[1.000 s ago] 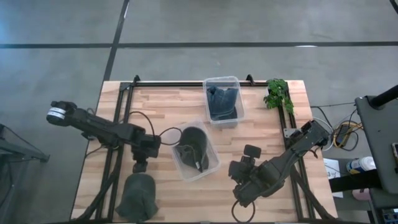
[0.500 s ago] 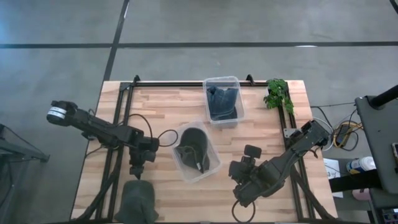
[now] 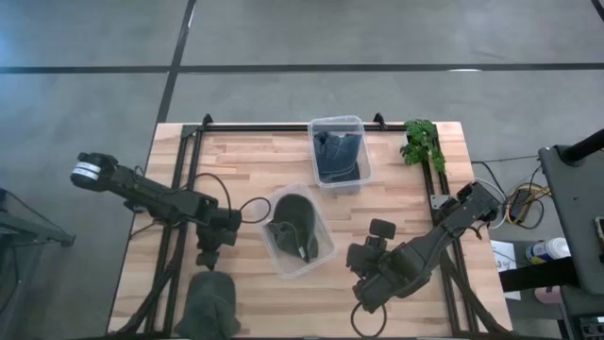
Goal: Pick & Place hat
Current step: Put the black cap into the left transparent bin
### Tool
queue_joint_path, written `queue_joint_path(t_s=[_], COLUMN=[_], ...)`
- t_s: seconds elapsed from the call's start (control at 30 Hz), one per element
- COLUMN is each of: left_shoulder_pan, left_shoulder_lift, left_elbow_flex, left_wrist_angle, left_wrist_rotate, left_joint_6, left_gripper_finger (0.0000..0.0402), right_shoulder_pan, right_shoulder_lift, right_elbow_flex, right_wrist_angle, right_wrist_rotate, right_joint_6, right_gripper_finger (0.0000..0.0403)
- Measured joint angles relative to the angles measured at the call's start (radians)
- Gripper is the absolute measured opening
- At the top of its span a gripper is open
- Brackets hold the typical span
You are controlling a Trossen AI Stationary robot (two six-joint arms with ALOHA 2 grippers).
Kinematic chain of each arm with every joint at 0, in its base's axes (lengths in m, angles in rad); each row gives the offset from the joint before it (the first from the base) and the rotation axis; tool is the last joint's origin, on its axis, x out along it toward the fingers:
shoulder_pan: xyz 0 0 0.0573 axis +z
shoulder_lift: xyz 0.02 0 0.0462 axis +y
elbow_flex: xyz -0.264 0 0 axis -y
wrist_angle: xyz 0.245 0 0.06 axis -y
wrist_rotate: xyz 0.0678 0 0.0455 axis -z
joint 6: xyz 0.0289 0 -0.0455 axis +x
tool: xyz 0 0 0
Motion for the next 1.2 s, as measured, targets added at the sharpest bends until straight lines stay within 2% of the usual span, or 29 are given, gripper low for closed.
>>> queue_joint_path(t_s=[0.27,0.5,0.73,0.87,0.97,1.2], left_shoulder_pan=[-0.068,-0.13,-0.147,-0.162,-0.167,-0.194], left_shoulder_lift=[0.0,0.0,0.0,0.0,0.0,0.0], left_elbow_flex=[-0.012,-0.016,-0.016,-0.019,-0.032,-0.063], left_wrist_angle=[0.008,0.037,0.144,0.151,0.166,0.228], left_wrist_rotate=[0.022,-0.076,-0.08,-0.056,-0.002,0.051], left_joint_6=[-0.028,-0.059,-0.089,-0.087,-0.095,-0.196], left_gripper_finger=[0.0106,0.0106,0.0106,0.0106,0.0106,0.0103], right_shoulder_pan=[0.0,-0.005,-0.008,-0.01,-0.01,-0.012], right_shoulder_lift=[-0.002,-0.002,-0.002,-0.002,-0.002,-0.002], right_elbow_flex=[0.0,0.0,0.0,0.0,0.0,0.0], right_wrist_angle=[-0.001,-0.003,-0.003,-0.004,-0.003,-0.004], right_wrist_rotate=[-0.001,0.004,0.004,0.003,0.004,0.008], right_joint_6=[-0.002,-0.003,-0.007,-0.008,-0.015,-0.026], right_gripper_finger=[0.0139,0.0136,0.0137,0.0135,0.0134,0.0135])
